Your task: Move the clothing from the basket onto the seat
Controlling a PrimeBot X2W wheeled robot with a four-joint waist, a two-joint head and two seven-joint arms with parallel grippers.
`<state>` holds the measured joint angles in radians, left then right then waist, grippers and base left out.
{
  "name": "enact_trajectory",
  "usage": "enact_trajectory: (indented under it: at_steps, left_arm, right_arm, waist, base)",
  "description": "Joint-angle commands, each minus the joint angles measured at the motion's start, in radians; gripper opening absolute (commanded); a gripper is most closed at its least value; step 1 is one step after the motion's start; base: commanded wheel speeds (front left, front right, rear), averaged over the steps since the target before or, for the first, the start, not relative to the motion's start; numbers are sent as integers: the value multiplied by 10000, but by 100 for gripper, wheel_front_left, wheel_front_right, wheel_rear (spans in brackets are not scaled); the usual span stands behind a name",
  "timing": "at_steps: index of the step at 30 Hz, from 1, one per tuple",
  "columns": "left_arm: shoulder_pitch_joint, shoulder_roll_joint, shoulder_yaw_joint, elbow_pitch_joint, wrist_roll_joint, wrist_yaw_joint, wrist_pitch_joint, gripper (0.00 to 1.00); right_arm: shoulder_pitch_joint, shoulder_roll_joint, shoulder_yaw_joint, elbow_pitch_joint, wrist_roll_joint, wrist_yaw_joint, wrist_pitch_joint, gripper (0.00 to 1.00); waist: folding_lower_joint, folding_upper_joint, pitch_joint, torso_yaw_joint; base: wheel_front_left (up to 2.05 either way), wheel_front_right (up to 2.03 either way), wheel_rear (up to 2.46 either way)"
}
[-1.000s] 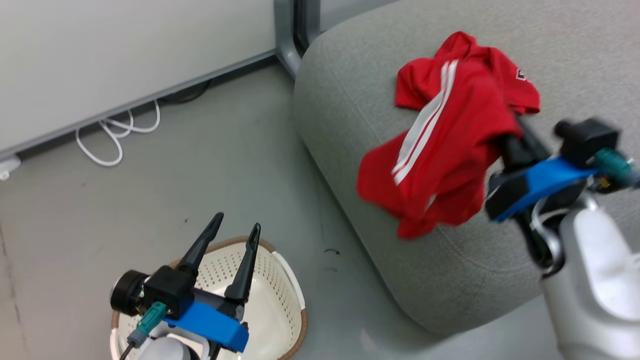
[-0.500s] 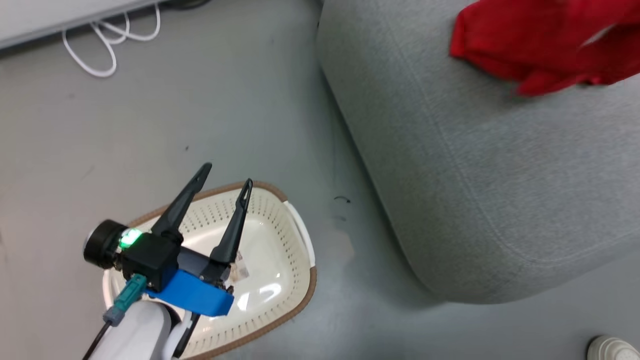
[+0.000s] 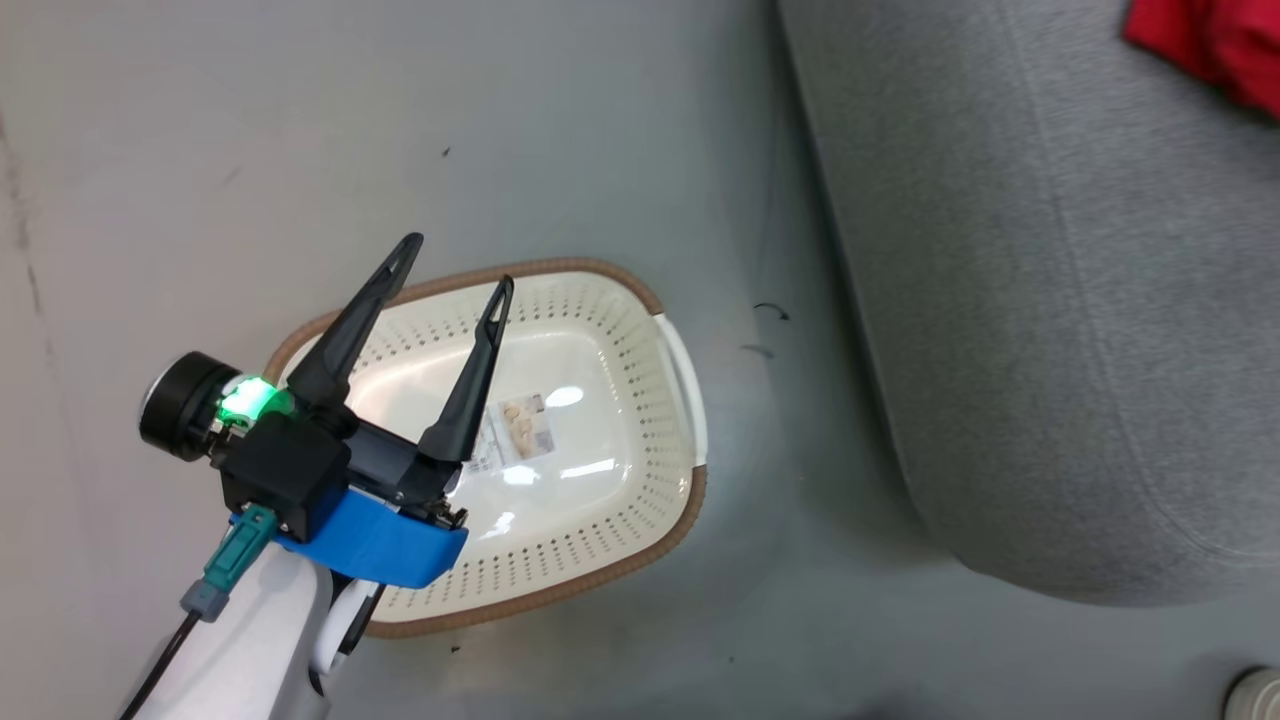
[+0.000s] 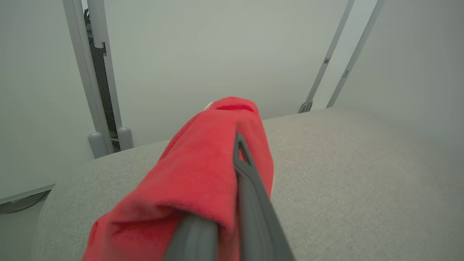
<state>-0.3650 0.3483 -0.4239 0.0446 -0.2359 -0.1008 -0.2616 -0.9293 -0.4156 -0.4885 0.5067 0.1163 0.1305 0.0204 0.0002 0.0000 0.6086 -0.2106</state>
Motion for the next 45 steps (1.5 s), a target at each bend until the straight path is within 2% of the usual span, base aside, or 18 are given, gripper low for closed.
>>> enact_trajectory:
  at_steps: [1, 4, 5, 7, 8, 17, 25, 31, 39, 45]
  left_arm:
    - [-204, 33, 34, -25, 19, -9, -49, 100]
    - [-314, -22, 23, 7, 0, -22, -49, 100]
    - [-326, -48, 31, 15, -8, -23, -49, 100]
    - [-303, -85, 50, 57, -25, -27, -49, 100]
    - [-287, -110, 65, 75, -38, -28, -49, 100]
    - [-34, -469, 175, 506, -194, -89, -49, 100]
    - [546, -828, 470, 843, -361, -118, -49, 100]
    - [1162, -1128, 921, 1213, -496, -152, -49, 100]
    - [1869, -1550, 1832, 1721, -772, -219, -48, 100]
    - [2196, -1803, 2417, 2152, -768, -228, -48, 100]
  right_arm:
    - [162, 91, -186, 319, -104, 3, -148, 0]
    - [254, 145, -395, 948, -434, 3, -331, 0]
    - [267, 160, -412, 1159, -517, 3, -321, 4]
    - [308, 202, -328, 1504, -691, 3, -386, 90]
    - [302, 222, -294, 1634, -749, 3, -443, 100]
    - [778, 250, 735, 2202, -844, 3, -1042, 100]
    - [1897, 581, 1574, 1652, -536, 3, -1242, 100]
    - [3166, 1364, 2104, 559, -113, 3, -1464, 100]
    - [5343, 2638, 2290, -1105, 179, 3, -1624, 100]
    - [6695, 3169, 2627, -1998, -60, 3, -1470, 100]
  waist:
    - [-2, 0, 337, 315]
    - [-2, 0, 395, 436]
    - [-2, 0, 388, 466]
    - [-2, 0, 329, 502]
    - [-2, 0, 274, 511]
    - [-2, 0, -723, 598]
    - [-2, 0, -1861, 556]
    - [-2, 0, -2829, 510]
    - [-2, 0, -3939, 787]
    - [-2, 0, -4495, 1092]
  base:
    - [0, 0, 0]
    - [0, 0, 0]
    - [0, 0, 0]
    - [0, 0, 0]
    - [0, 0, 0]
    - [0, 0, 0]
    - [0, 0, 0]
    - [0, 0, 0]
    - [0, 0, 0]
    - [0, 0, 0]
